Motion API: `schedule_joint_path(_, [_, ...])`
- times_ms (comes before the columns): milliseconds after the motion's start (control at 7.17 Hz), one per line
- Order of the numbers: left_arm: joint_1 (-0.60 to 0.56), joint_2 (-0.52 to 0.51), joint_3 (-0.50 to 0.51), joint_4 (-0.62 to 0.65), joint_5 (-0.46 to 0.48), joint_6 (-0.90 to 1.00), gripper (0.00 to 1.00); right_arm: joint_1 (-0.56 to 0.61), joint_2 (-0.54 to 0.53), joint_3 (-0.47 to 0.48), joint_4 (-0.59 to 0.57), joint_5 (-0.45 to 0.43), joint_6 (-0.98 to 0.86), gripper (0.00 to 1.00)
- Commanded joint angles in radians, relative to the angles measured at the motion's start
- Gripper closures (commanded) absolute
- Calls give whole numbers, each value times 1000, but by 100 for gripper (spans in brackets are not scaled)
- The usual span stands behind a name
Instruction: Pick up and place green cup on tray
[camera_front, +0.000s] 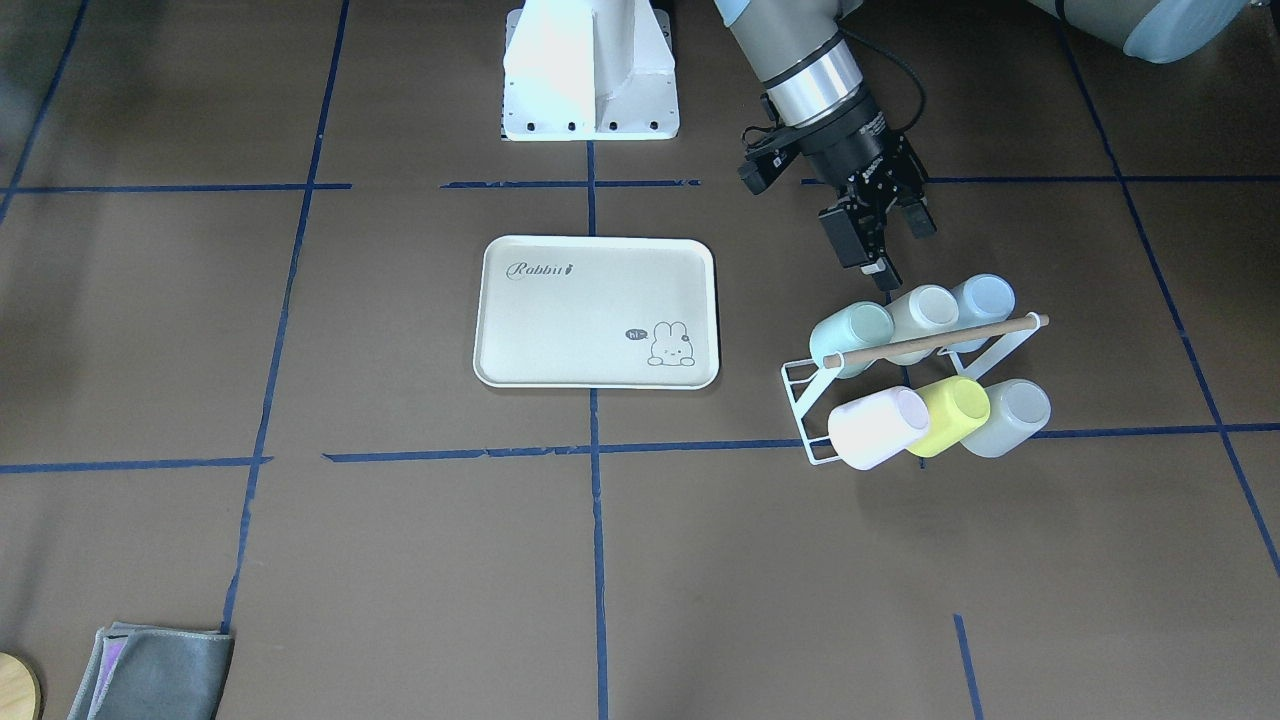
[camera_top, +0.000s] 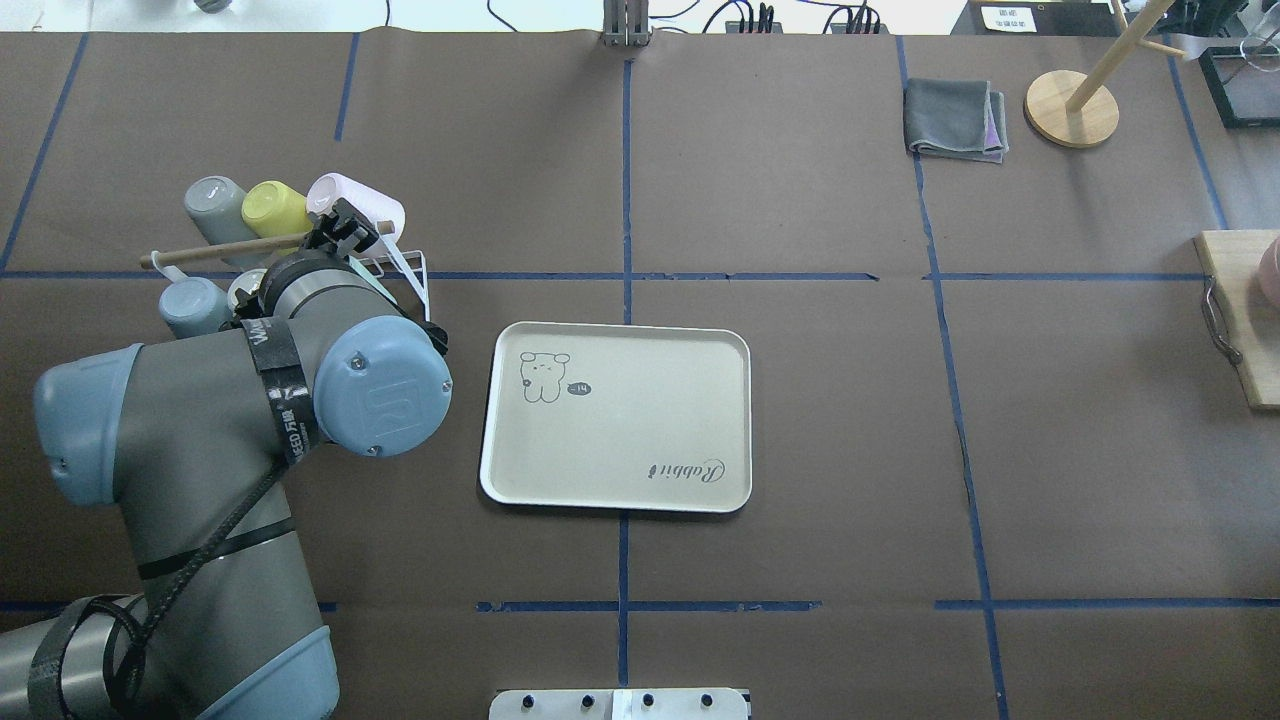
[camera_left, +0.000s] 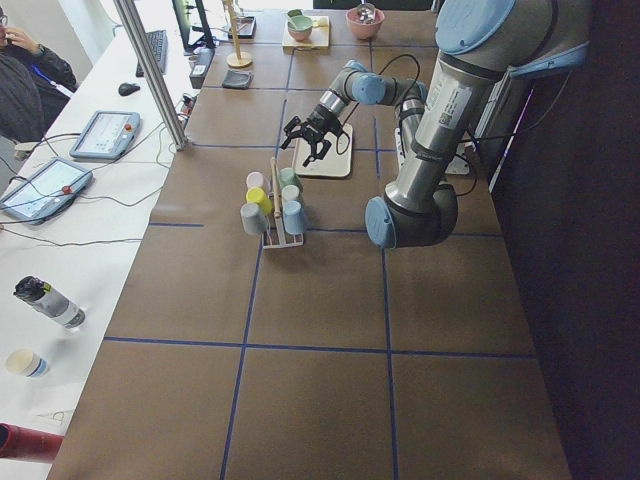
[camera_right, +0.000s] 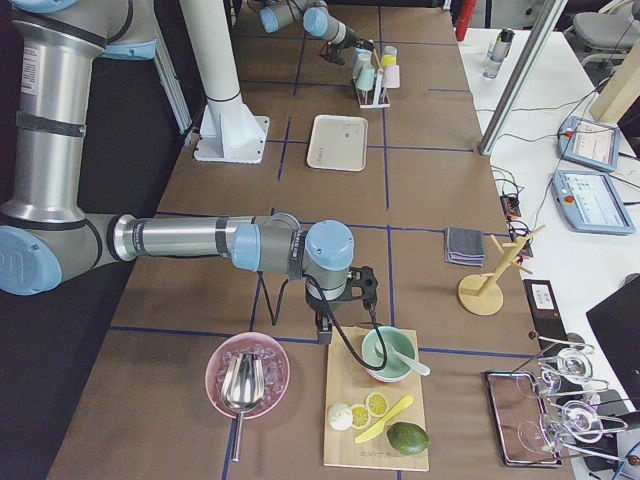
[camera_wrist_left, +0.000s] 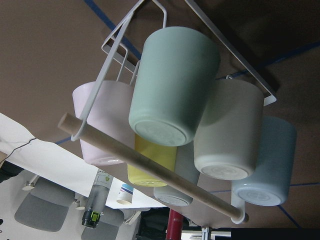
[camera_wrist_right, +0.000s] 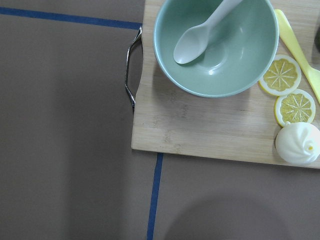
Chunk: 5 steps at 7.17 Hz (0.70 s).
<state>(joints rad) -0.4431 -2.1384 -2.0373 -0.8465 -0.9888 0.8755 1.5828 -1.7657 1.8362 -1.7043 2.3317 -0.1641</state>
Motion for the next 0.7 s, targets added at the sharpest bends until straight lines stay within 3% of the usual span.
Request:
schedule_joint_path(0, [10,-2,46,-20,36,0,0,0,-1,2,0,0,0,0])
schedule_joint_path(558, [20,3,149,-117,85,-1,0,0,-1,2,2,3,0,0])
